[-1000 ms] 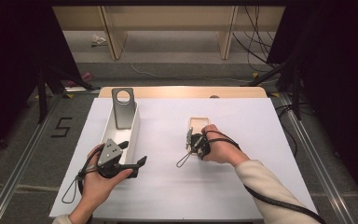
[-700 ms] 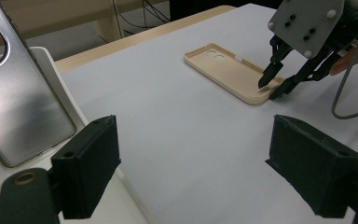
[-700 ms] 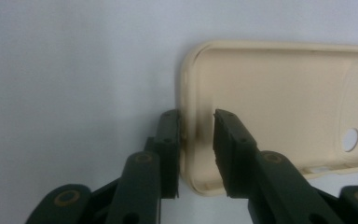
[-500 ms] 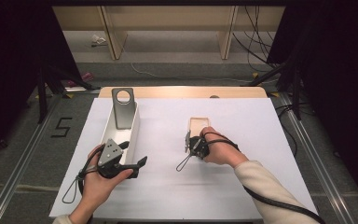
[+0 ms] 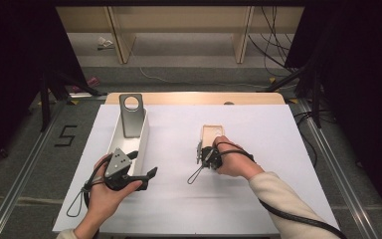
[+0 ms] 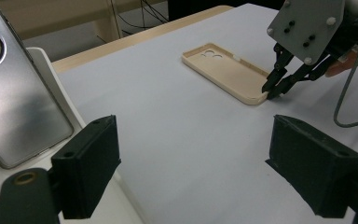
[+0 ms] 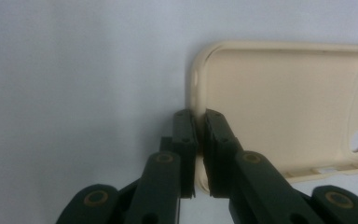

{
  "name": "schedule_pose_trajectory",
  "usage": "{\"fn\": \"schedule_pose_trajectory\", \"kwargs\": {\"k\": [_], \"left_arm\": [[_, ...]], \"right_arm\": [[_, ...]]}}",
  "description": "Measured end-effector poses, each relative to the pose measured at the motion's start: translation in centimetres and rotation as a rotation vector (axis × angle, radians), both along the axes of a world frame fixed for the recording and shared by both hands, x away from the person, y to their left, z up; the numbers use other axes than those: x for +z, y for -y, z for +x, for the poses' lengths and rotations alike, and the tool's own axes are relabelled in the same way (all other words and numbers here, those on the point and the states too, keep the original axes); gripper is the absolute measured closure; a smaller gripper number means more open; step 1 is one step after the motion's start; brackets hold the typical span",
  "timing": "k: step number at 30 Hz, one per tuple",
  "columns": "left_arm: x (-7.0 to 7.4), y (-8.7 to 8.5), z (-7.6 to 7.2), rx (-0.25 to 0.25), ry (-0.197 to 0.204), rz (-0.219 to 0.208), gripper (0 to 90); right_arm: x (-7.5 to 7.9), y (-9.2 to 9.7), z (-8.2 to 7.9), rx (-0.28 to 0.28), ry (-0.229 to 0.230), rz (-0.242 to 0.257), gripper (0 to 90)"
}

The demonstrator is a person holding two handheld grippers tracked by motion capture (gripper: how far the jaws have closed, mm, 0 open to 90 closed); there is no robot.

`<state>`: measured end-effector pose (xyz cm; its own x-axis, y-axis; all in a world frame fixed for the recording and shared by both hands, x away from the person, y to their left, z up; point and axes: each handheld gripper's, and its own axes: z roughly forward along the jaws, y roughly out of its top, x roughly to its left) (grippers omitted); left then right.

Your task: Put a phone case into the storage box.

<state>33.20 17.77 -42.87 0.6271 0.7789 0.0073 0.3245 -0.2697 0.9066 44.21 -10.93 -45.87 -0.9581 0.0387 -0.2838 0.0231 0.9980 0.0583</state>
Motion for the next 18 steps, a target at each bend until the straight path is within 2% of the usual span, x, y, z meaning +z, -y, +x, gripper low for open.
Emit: {"fn": "schedule_pose_trajectory", "kwargs": {"k": [10,13,14,16,17,18], "left_arm": [[0.0,0.04,-0.01,-0.001,0.0,-0.002,15.6],[0.0,0.07,-0.03,0.0,-0.002,-0.003,15.6],[0.0,0.08,-0.04,-0.001,-0.002,-0.004,15.6],[-0.01,0.09,-0.04,-0.002,-0.001,-0.002,15.6],[-0.01,0.09,-0.04,-0.002,-0.001,-0.002,15.6],[-0.02,0.08,-0.03,-0.001,-0.001,-0.003,15.6]], "right_arm": [[-0.05,0.13,-0.06,-0.008,-0.002,0.018,86.0],[0.13,0.21,-0.06,-0.008,-0.008,0.01,86.9],[0.02,0.29,-0.05,-0.004,-0.006,0.029,87.2],[0.13,0.45,-0.04,-0.001,-0.012,0.033,87.9],[0.05,0.61,-0.07,-0.004,-0.013,0.055,88.1],[0.14,0.69,-0.07,-0.005,-0.014,0.052,88.2]]}}
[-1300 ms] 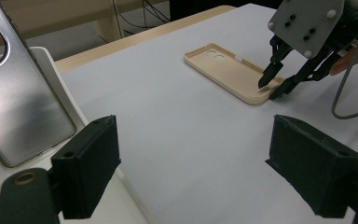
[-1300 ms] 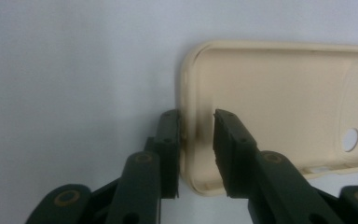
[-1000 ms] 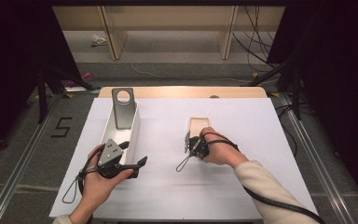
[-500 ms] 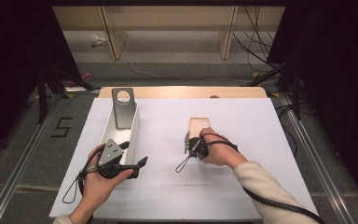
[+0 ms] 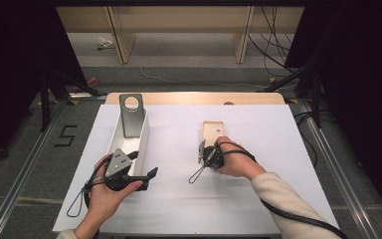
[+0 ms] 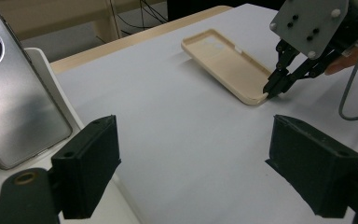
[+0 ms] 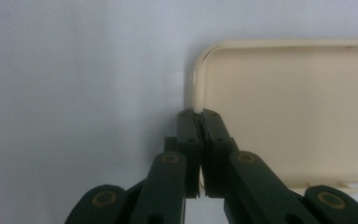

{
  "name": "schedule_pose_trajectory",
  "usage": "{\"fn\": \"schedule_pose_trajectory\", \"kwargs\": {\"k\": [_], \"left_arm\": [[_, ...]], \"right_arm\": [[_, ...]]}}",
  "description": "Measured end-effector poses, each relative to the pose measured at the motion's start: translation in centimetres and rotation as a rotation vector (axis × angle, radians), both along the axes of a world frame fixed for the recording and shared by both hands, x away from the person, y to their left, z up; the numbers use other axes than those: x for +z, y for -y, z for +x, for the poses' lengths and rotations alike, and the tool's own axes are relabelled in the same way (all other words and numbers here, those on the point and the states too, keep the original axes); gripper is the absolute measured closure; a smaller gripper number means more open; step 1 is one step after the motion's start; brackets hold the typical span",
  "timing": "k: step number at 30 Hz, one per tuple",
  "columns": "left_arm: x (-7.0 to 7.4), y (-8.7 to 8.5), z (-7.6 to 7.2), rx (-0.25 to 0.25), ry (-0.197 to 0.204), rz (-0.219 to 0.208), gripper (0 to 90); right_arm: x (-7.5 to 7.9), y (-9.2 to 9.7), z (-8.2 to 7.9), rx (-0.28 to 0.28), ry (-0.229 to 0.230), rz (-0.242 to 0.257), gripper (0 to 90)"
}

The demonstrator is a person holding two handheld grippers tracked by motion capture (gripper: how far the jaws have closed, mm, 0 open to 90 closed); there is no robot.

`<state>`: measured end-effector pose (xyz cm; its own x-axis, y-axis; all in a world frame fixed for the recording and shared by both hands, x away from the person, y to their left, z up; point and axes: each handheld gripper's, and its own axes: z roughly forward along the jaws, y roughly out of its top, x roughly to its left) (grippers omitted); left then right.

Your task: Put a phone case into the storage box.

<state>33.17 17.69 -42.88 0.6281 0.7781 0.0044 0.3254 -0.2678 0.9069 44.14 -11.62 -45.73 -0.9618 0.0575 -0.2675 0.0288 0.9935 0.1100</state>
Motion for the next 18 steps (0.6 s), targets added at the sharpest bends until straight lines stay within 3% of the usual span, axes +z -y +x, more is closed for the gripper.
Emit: {"fn": "schedule_pose_trajectory", "kwargs": {"k": [11,18], "left_arm": [[0.1,0.0,0.0,0.0,0.002,-0.003,15.6],[0.1,0.0,-0.1,0.0,0.002,-0.004,15.8]], "right_arm": [[1.0,1.1,-0.4,0.018,0.017,0.113,88.4],[1.6,2.4,-1.3,0.028,0.023,0.21,88.4]]}}
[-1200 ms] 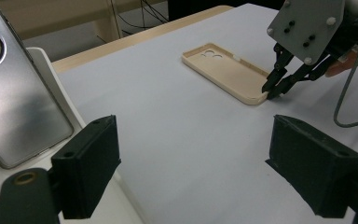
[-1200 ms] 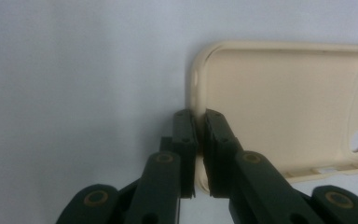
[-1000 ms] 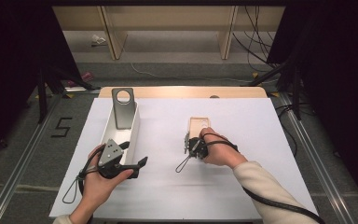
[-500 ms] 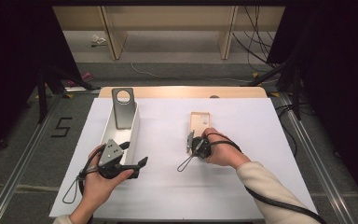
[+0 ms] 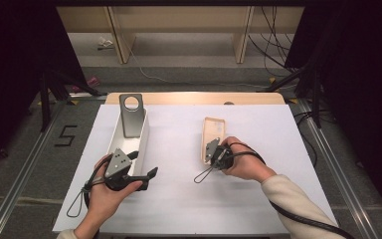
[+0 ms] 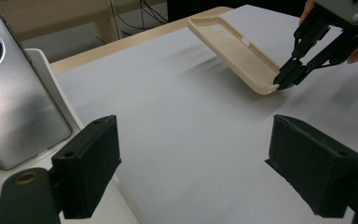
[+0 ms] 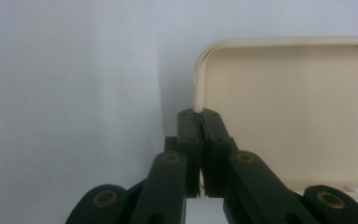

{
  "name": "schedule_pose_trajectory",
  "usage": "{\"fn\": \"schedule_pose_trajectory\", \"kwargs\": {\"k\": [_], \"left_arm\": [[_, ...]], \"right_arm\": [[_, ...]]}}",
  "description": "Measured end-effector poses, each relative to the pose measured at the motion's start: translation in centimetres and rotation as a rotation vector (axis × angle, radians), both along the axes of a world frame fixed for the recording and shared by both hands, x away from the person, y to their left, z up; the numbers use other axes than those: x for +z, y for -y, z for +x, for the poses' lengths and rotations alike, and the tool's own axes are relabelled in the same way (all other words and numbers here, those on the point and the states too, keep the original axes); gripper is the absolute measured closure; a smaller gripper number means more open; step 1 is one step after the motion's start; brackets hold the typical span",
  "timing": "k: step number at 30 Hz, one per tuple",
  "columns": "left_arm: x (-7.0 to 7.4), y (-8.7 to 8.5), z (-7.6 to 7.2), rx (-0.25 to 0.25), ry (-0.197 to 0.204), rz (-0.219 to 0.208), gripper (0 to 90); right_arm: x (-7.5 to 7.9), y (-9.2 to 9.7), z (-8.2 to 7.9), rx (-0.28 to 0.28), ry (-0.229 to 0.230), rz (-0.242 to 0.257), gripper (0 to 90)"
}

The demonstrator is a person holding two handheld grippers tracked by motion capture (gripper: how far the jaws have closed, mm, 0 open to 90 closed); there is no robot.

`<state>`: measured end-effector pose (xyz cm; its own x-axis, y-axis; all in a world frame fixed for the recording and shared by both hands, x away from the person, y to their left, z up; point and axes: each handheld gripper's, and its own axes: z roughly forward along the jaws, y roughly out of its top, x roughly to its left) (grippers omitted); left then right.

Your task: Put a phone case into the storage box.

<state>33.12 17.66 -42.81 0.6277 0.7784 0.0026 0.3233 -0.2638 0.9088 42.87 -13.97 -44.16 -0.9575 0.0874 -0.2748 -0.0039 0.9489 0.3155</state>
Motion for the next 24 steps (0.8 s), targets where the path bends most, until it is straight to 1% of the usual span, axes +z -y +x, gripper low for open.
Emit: {"fn": "schedule_pose_trajectory", "kwargs": {"k": [2,7,10,11,12,13,14,15,16,18,19,20,22,23,24], "left_arm": [[0.0,0.0,0.0,-0.002,0.002,-0.001,15.8],[0.0,0.0,0.0,0.0,0.0,-0.001,15.8],[0.0,0.1,0.0,-0.002,0.0,-0.001,15.8],[0.0,0.1,0.0,-0.002,0.0,0.0,15.8],[0.0,0.1,0.0,-0.003,0.0,0.001,15.8],[0.0,0.1,0.0,-0.003,0.0,0.0,15.8],[0.0,0.1,0.0,-0.003,-0.001,0.0,15.8],[0.0,0.1,0.0,-0.003,-0.001,0.0,15.8],[0.0,0.1,0.0,-0.003,-0.001,0.0,15.8],[0.0,0.1,0.0,-0.003,0.0,0.0,15.8],[0.0,0.1,0.0,-0.003,0.0,-0.001,15.9],[0.0,0.2,0.0,-0.004,-0.001,-0.001,15.9],[0.0,0.2,0.0,-0.004,-0.001,0.0,16.0],[0.0,0.3,0.0,-0.006,-0.002,-0.001,16.1],[0.0,0.3,0.1,-0.009,-0.002,0.001,16.1]], "right_arm": [[0.3,0.3,-0.4,0.014,0.006,0.03,88.4],[0.9,0.7,-1.6,0.047,0.017,0.08,88.4],[1.1,0.9,-2.3,0.051,0.028,0.101,88.4],[1.2,0.9,-2.5,0.058,0.025,0.108,88.4],[1.3,1.0,-2.7,0.059,0.033,0.115,88.5],[1.4,1.1,-2.9,0.067,0.026,0.126,88.4],[1.4,1.2,-3.0,0.06,0.027,0.135,88.4],[1.4,1.3,-3.1,0.073,0.032,0.147,88.4],[1.5,1.4,-3.3,0.066,0.018,0.153,88.4],[1.4,1.5,-3.5,0.076,0.023,0.176,88.4],[1.5,1.6,-3.7,0.066,0.021,0.178,88.4],[1.5,1.8,-3.8,0.07,0.011,0.181,88.4],[1.6,1.9,-4.0,0.079,0.02,0.189,88.5],[1.6,2.0,-4.2,0.075,0.013,0.188,88.5],[1.6,2.1,-4.3,0.077,0.02,0.191,88.4]]}}
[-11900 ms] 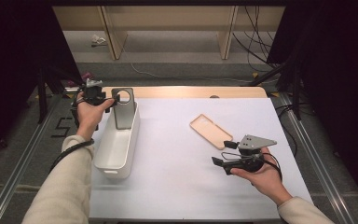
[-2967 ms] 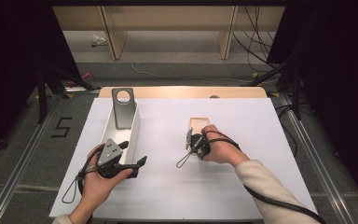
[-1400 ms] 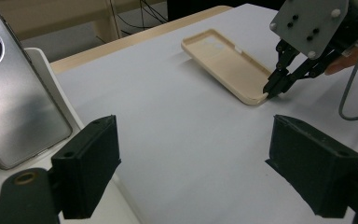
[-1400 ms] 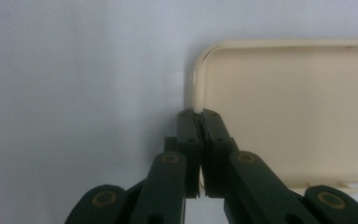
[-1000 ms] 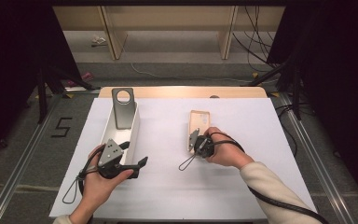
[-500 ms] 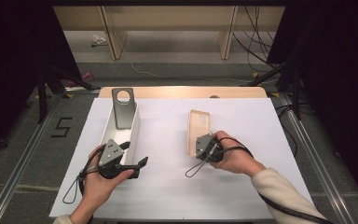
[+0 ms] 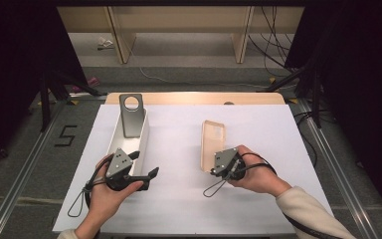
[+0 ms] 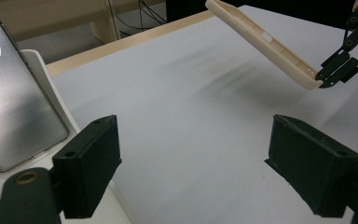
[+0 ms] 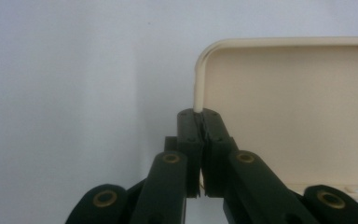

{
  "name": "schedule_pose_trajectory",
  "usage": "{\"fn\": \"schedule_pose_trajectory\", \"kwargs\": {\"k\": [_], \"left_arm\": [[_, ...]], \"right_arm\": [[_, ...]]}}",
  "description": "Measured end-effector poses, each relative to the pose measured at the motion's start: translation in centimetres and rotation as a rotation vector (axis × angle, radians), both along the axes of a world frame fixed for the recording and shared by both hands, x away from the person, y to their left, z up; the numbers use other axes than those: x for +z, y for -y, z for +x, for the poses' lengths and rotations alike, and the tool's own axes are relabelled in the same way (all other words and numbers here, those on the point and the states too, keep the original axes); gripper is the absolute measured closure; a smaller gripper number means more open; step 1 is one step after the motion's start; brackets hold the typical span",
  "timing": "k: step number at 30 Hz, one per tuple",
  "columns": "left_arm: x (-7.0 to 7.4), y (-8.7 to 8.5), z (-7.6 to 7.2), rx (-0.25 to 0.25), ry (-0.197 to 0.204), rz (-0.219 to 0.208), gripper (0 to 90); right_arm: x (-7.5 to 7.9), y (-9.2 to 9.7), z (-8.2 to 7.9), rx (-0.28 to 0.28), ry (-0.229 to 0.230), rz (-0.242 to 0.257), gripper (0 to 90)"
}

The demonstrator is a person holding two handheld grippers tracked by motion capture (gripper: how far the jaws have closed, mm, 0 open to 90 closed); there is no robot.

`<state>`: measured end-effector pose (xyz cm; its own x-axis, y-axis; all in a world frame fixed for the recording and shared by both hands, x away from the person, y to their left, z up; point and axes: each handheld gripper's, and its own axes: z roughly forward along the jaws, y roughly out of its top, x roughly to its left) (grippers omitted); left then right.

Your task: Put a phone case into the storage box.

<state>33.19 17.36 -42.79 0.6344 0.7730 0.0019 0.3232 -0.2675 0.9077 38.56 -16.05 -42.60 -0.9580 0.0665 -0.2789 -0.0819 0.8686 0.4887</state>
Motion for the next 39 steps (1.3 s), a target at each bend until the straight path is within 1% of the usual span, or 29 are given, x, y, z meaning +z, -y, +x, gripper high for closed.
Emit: {"fn": "schedule_pose_trajectory", "kwargs": {"k": [5,8,9,10,12,13,14,19,21,22,23,26,27,28,29,33,34,36,37,38,39], "left_arm": [[0.4,0.5,0.3,0.001,-0.004,-0.004,16.4],[0.9,1.2,0.7,-0.01,-0.019,-0.019,16.6],[1.1,1.5,0.8,-0.01,-0.019,-0.014,16.9],[1.3,1.9,0.9,-0.013,-0.023,-0.013,17.2],[1.5,2.4,1.2,-0.021,-0.037,-0.027,17.2],[1.6,2.7,1.3,-0.021,-0.042,-0.03,17.5],[1.8,3.1,1.5,-0.023,-0.051,-0.028,17.6],[2.5,4.8,2.6,-0.046,-0.063,-0.037,17.5],[2.8,5.5,3.1,-0.051,-0.072,-0.047,17.7],[2.9,5.8,3.3,-0.054,-0.079,-0.051,18.0],[2.9,6.1,3.5,-0.058,-0.081,-0.051,18.0],[3.2,7.3,4.2,-0.07,-0.089,-0.04,18.2],[3.3,7.6,4.4,-0.077,-0.088,-0.034,18.3],[3.3,8.1,4.7,-0.08,-0.098,-0.032,18.4],[3.4,8.4,4.9,-0.078,-0.106,-0.028,18.7],[3.3,9.6,5.8,-0.072,-0.124,-0.023,20.8],[3.2,9.9,6.1,-0.064,-0.132,-0.031,21.4],[3.2,10.2,6.5,-0.054,-0.152,-0.032,22.9],[3.1,10.5,6.7,-0.048,-0.164,-0.039,23.6],[3.1,10.6,6.9,-0.043,-0.174,-0.043,24.5],[3.1,10.7,7.1,-0.042,-0.177,-0.043,25.0]], "right_arm": [[0.1,0.2,-0.8,0.008,0.001,-0.002,88.5],[0.1,0.2,-1.3,0.015,0.005,-0.004,88.5],[0.2,0.2,-1.5,0.018,0.009,-0.003,88.4],[0.2,0.2,-1.6,0.025,0.013,-0.001,88.5],[0.3,0.1,-1.9,0.028,0.025,0.002,88.5],[0.3,0.0,-2.1,0.037,0.019,0.001,88.5],[0.3,0.0,-2.2,0.033,0.018,0.0,88.5],[0.2,-0.5,-2.9,0.056,0.026,-0.008,88.5],[0.2,-0.6,-3.0,0.063,0.035,-0.001,88.5],[0.2,-0.6,-3.2,0.062,0.022,-0.007,88.5],[0.2,-0.7,-3.2,0.065,0.031,-0.007,88.5],[0.2,-0.9,-3.4,0.07,0.033,-0.008,88.5],[0.1,-1.0,-3.4,0.082,0.038,-0.005,88.5],[0.2,-1.0,-3.5,0.071,0.03,-0.012,88.5],[0.2,-1.1,-3.5,0.081,0.03,-0.008,88.5],[0.2,-1.3,-3.7,0.083,0.031,-0.012,88.5],[0.2,-1.4,-3.7,0.083,0.029,-0.012,88.5],[0.1,-1.4,-3.7,0.087,0.041,-0.012,88.5],[0.1,-1.4,-3.8,0.089,0.038,-0.014,88.5],[0.1,-1.5,-3.7,0.096,0.046,-0.01,88.5],[0.1,-1.5,-3.7,0.093,0.044,-0.011,88.5]]}}
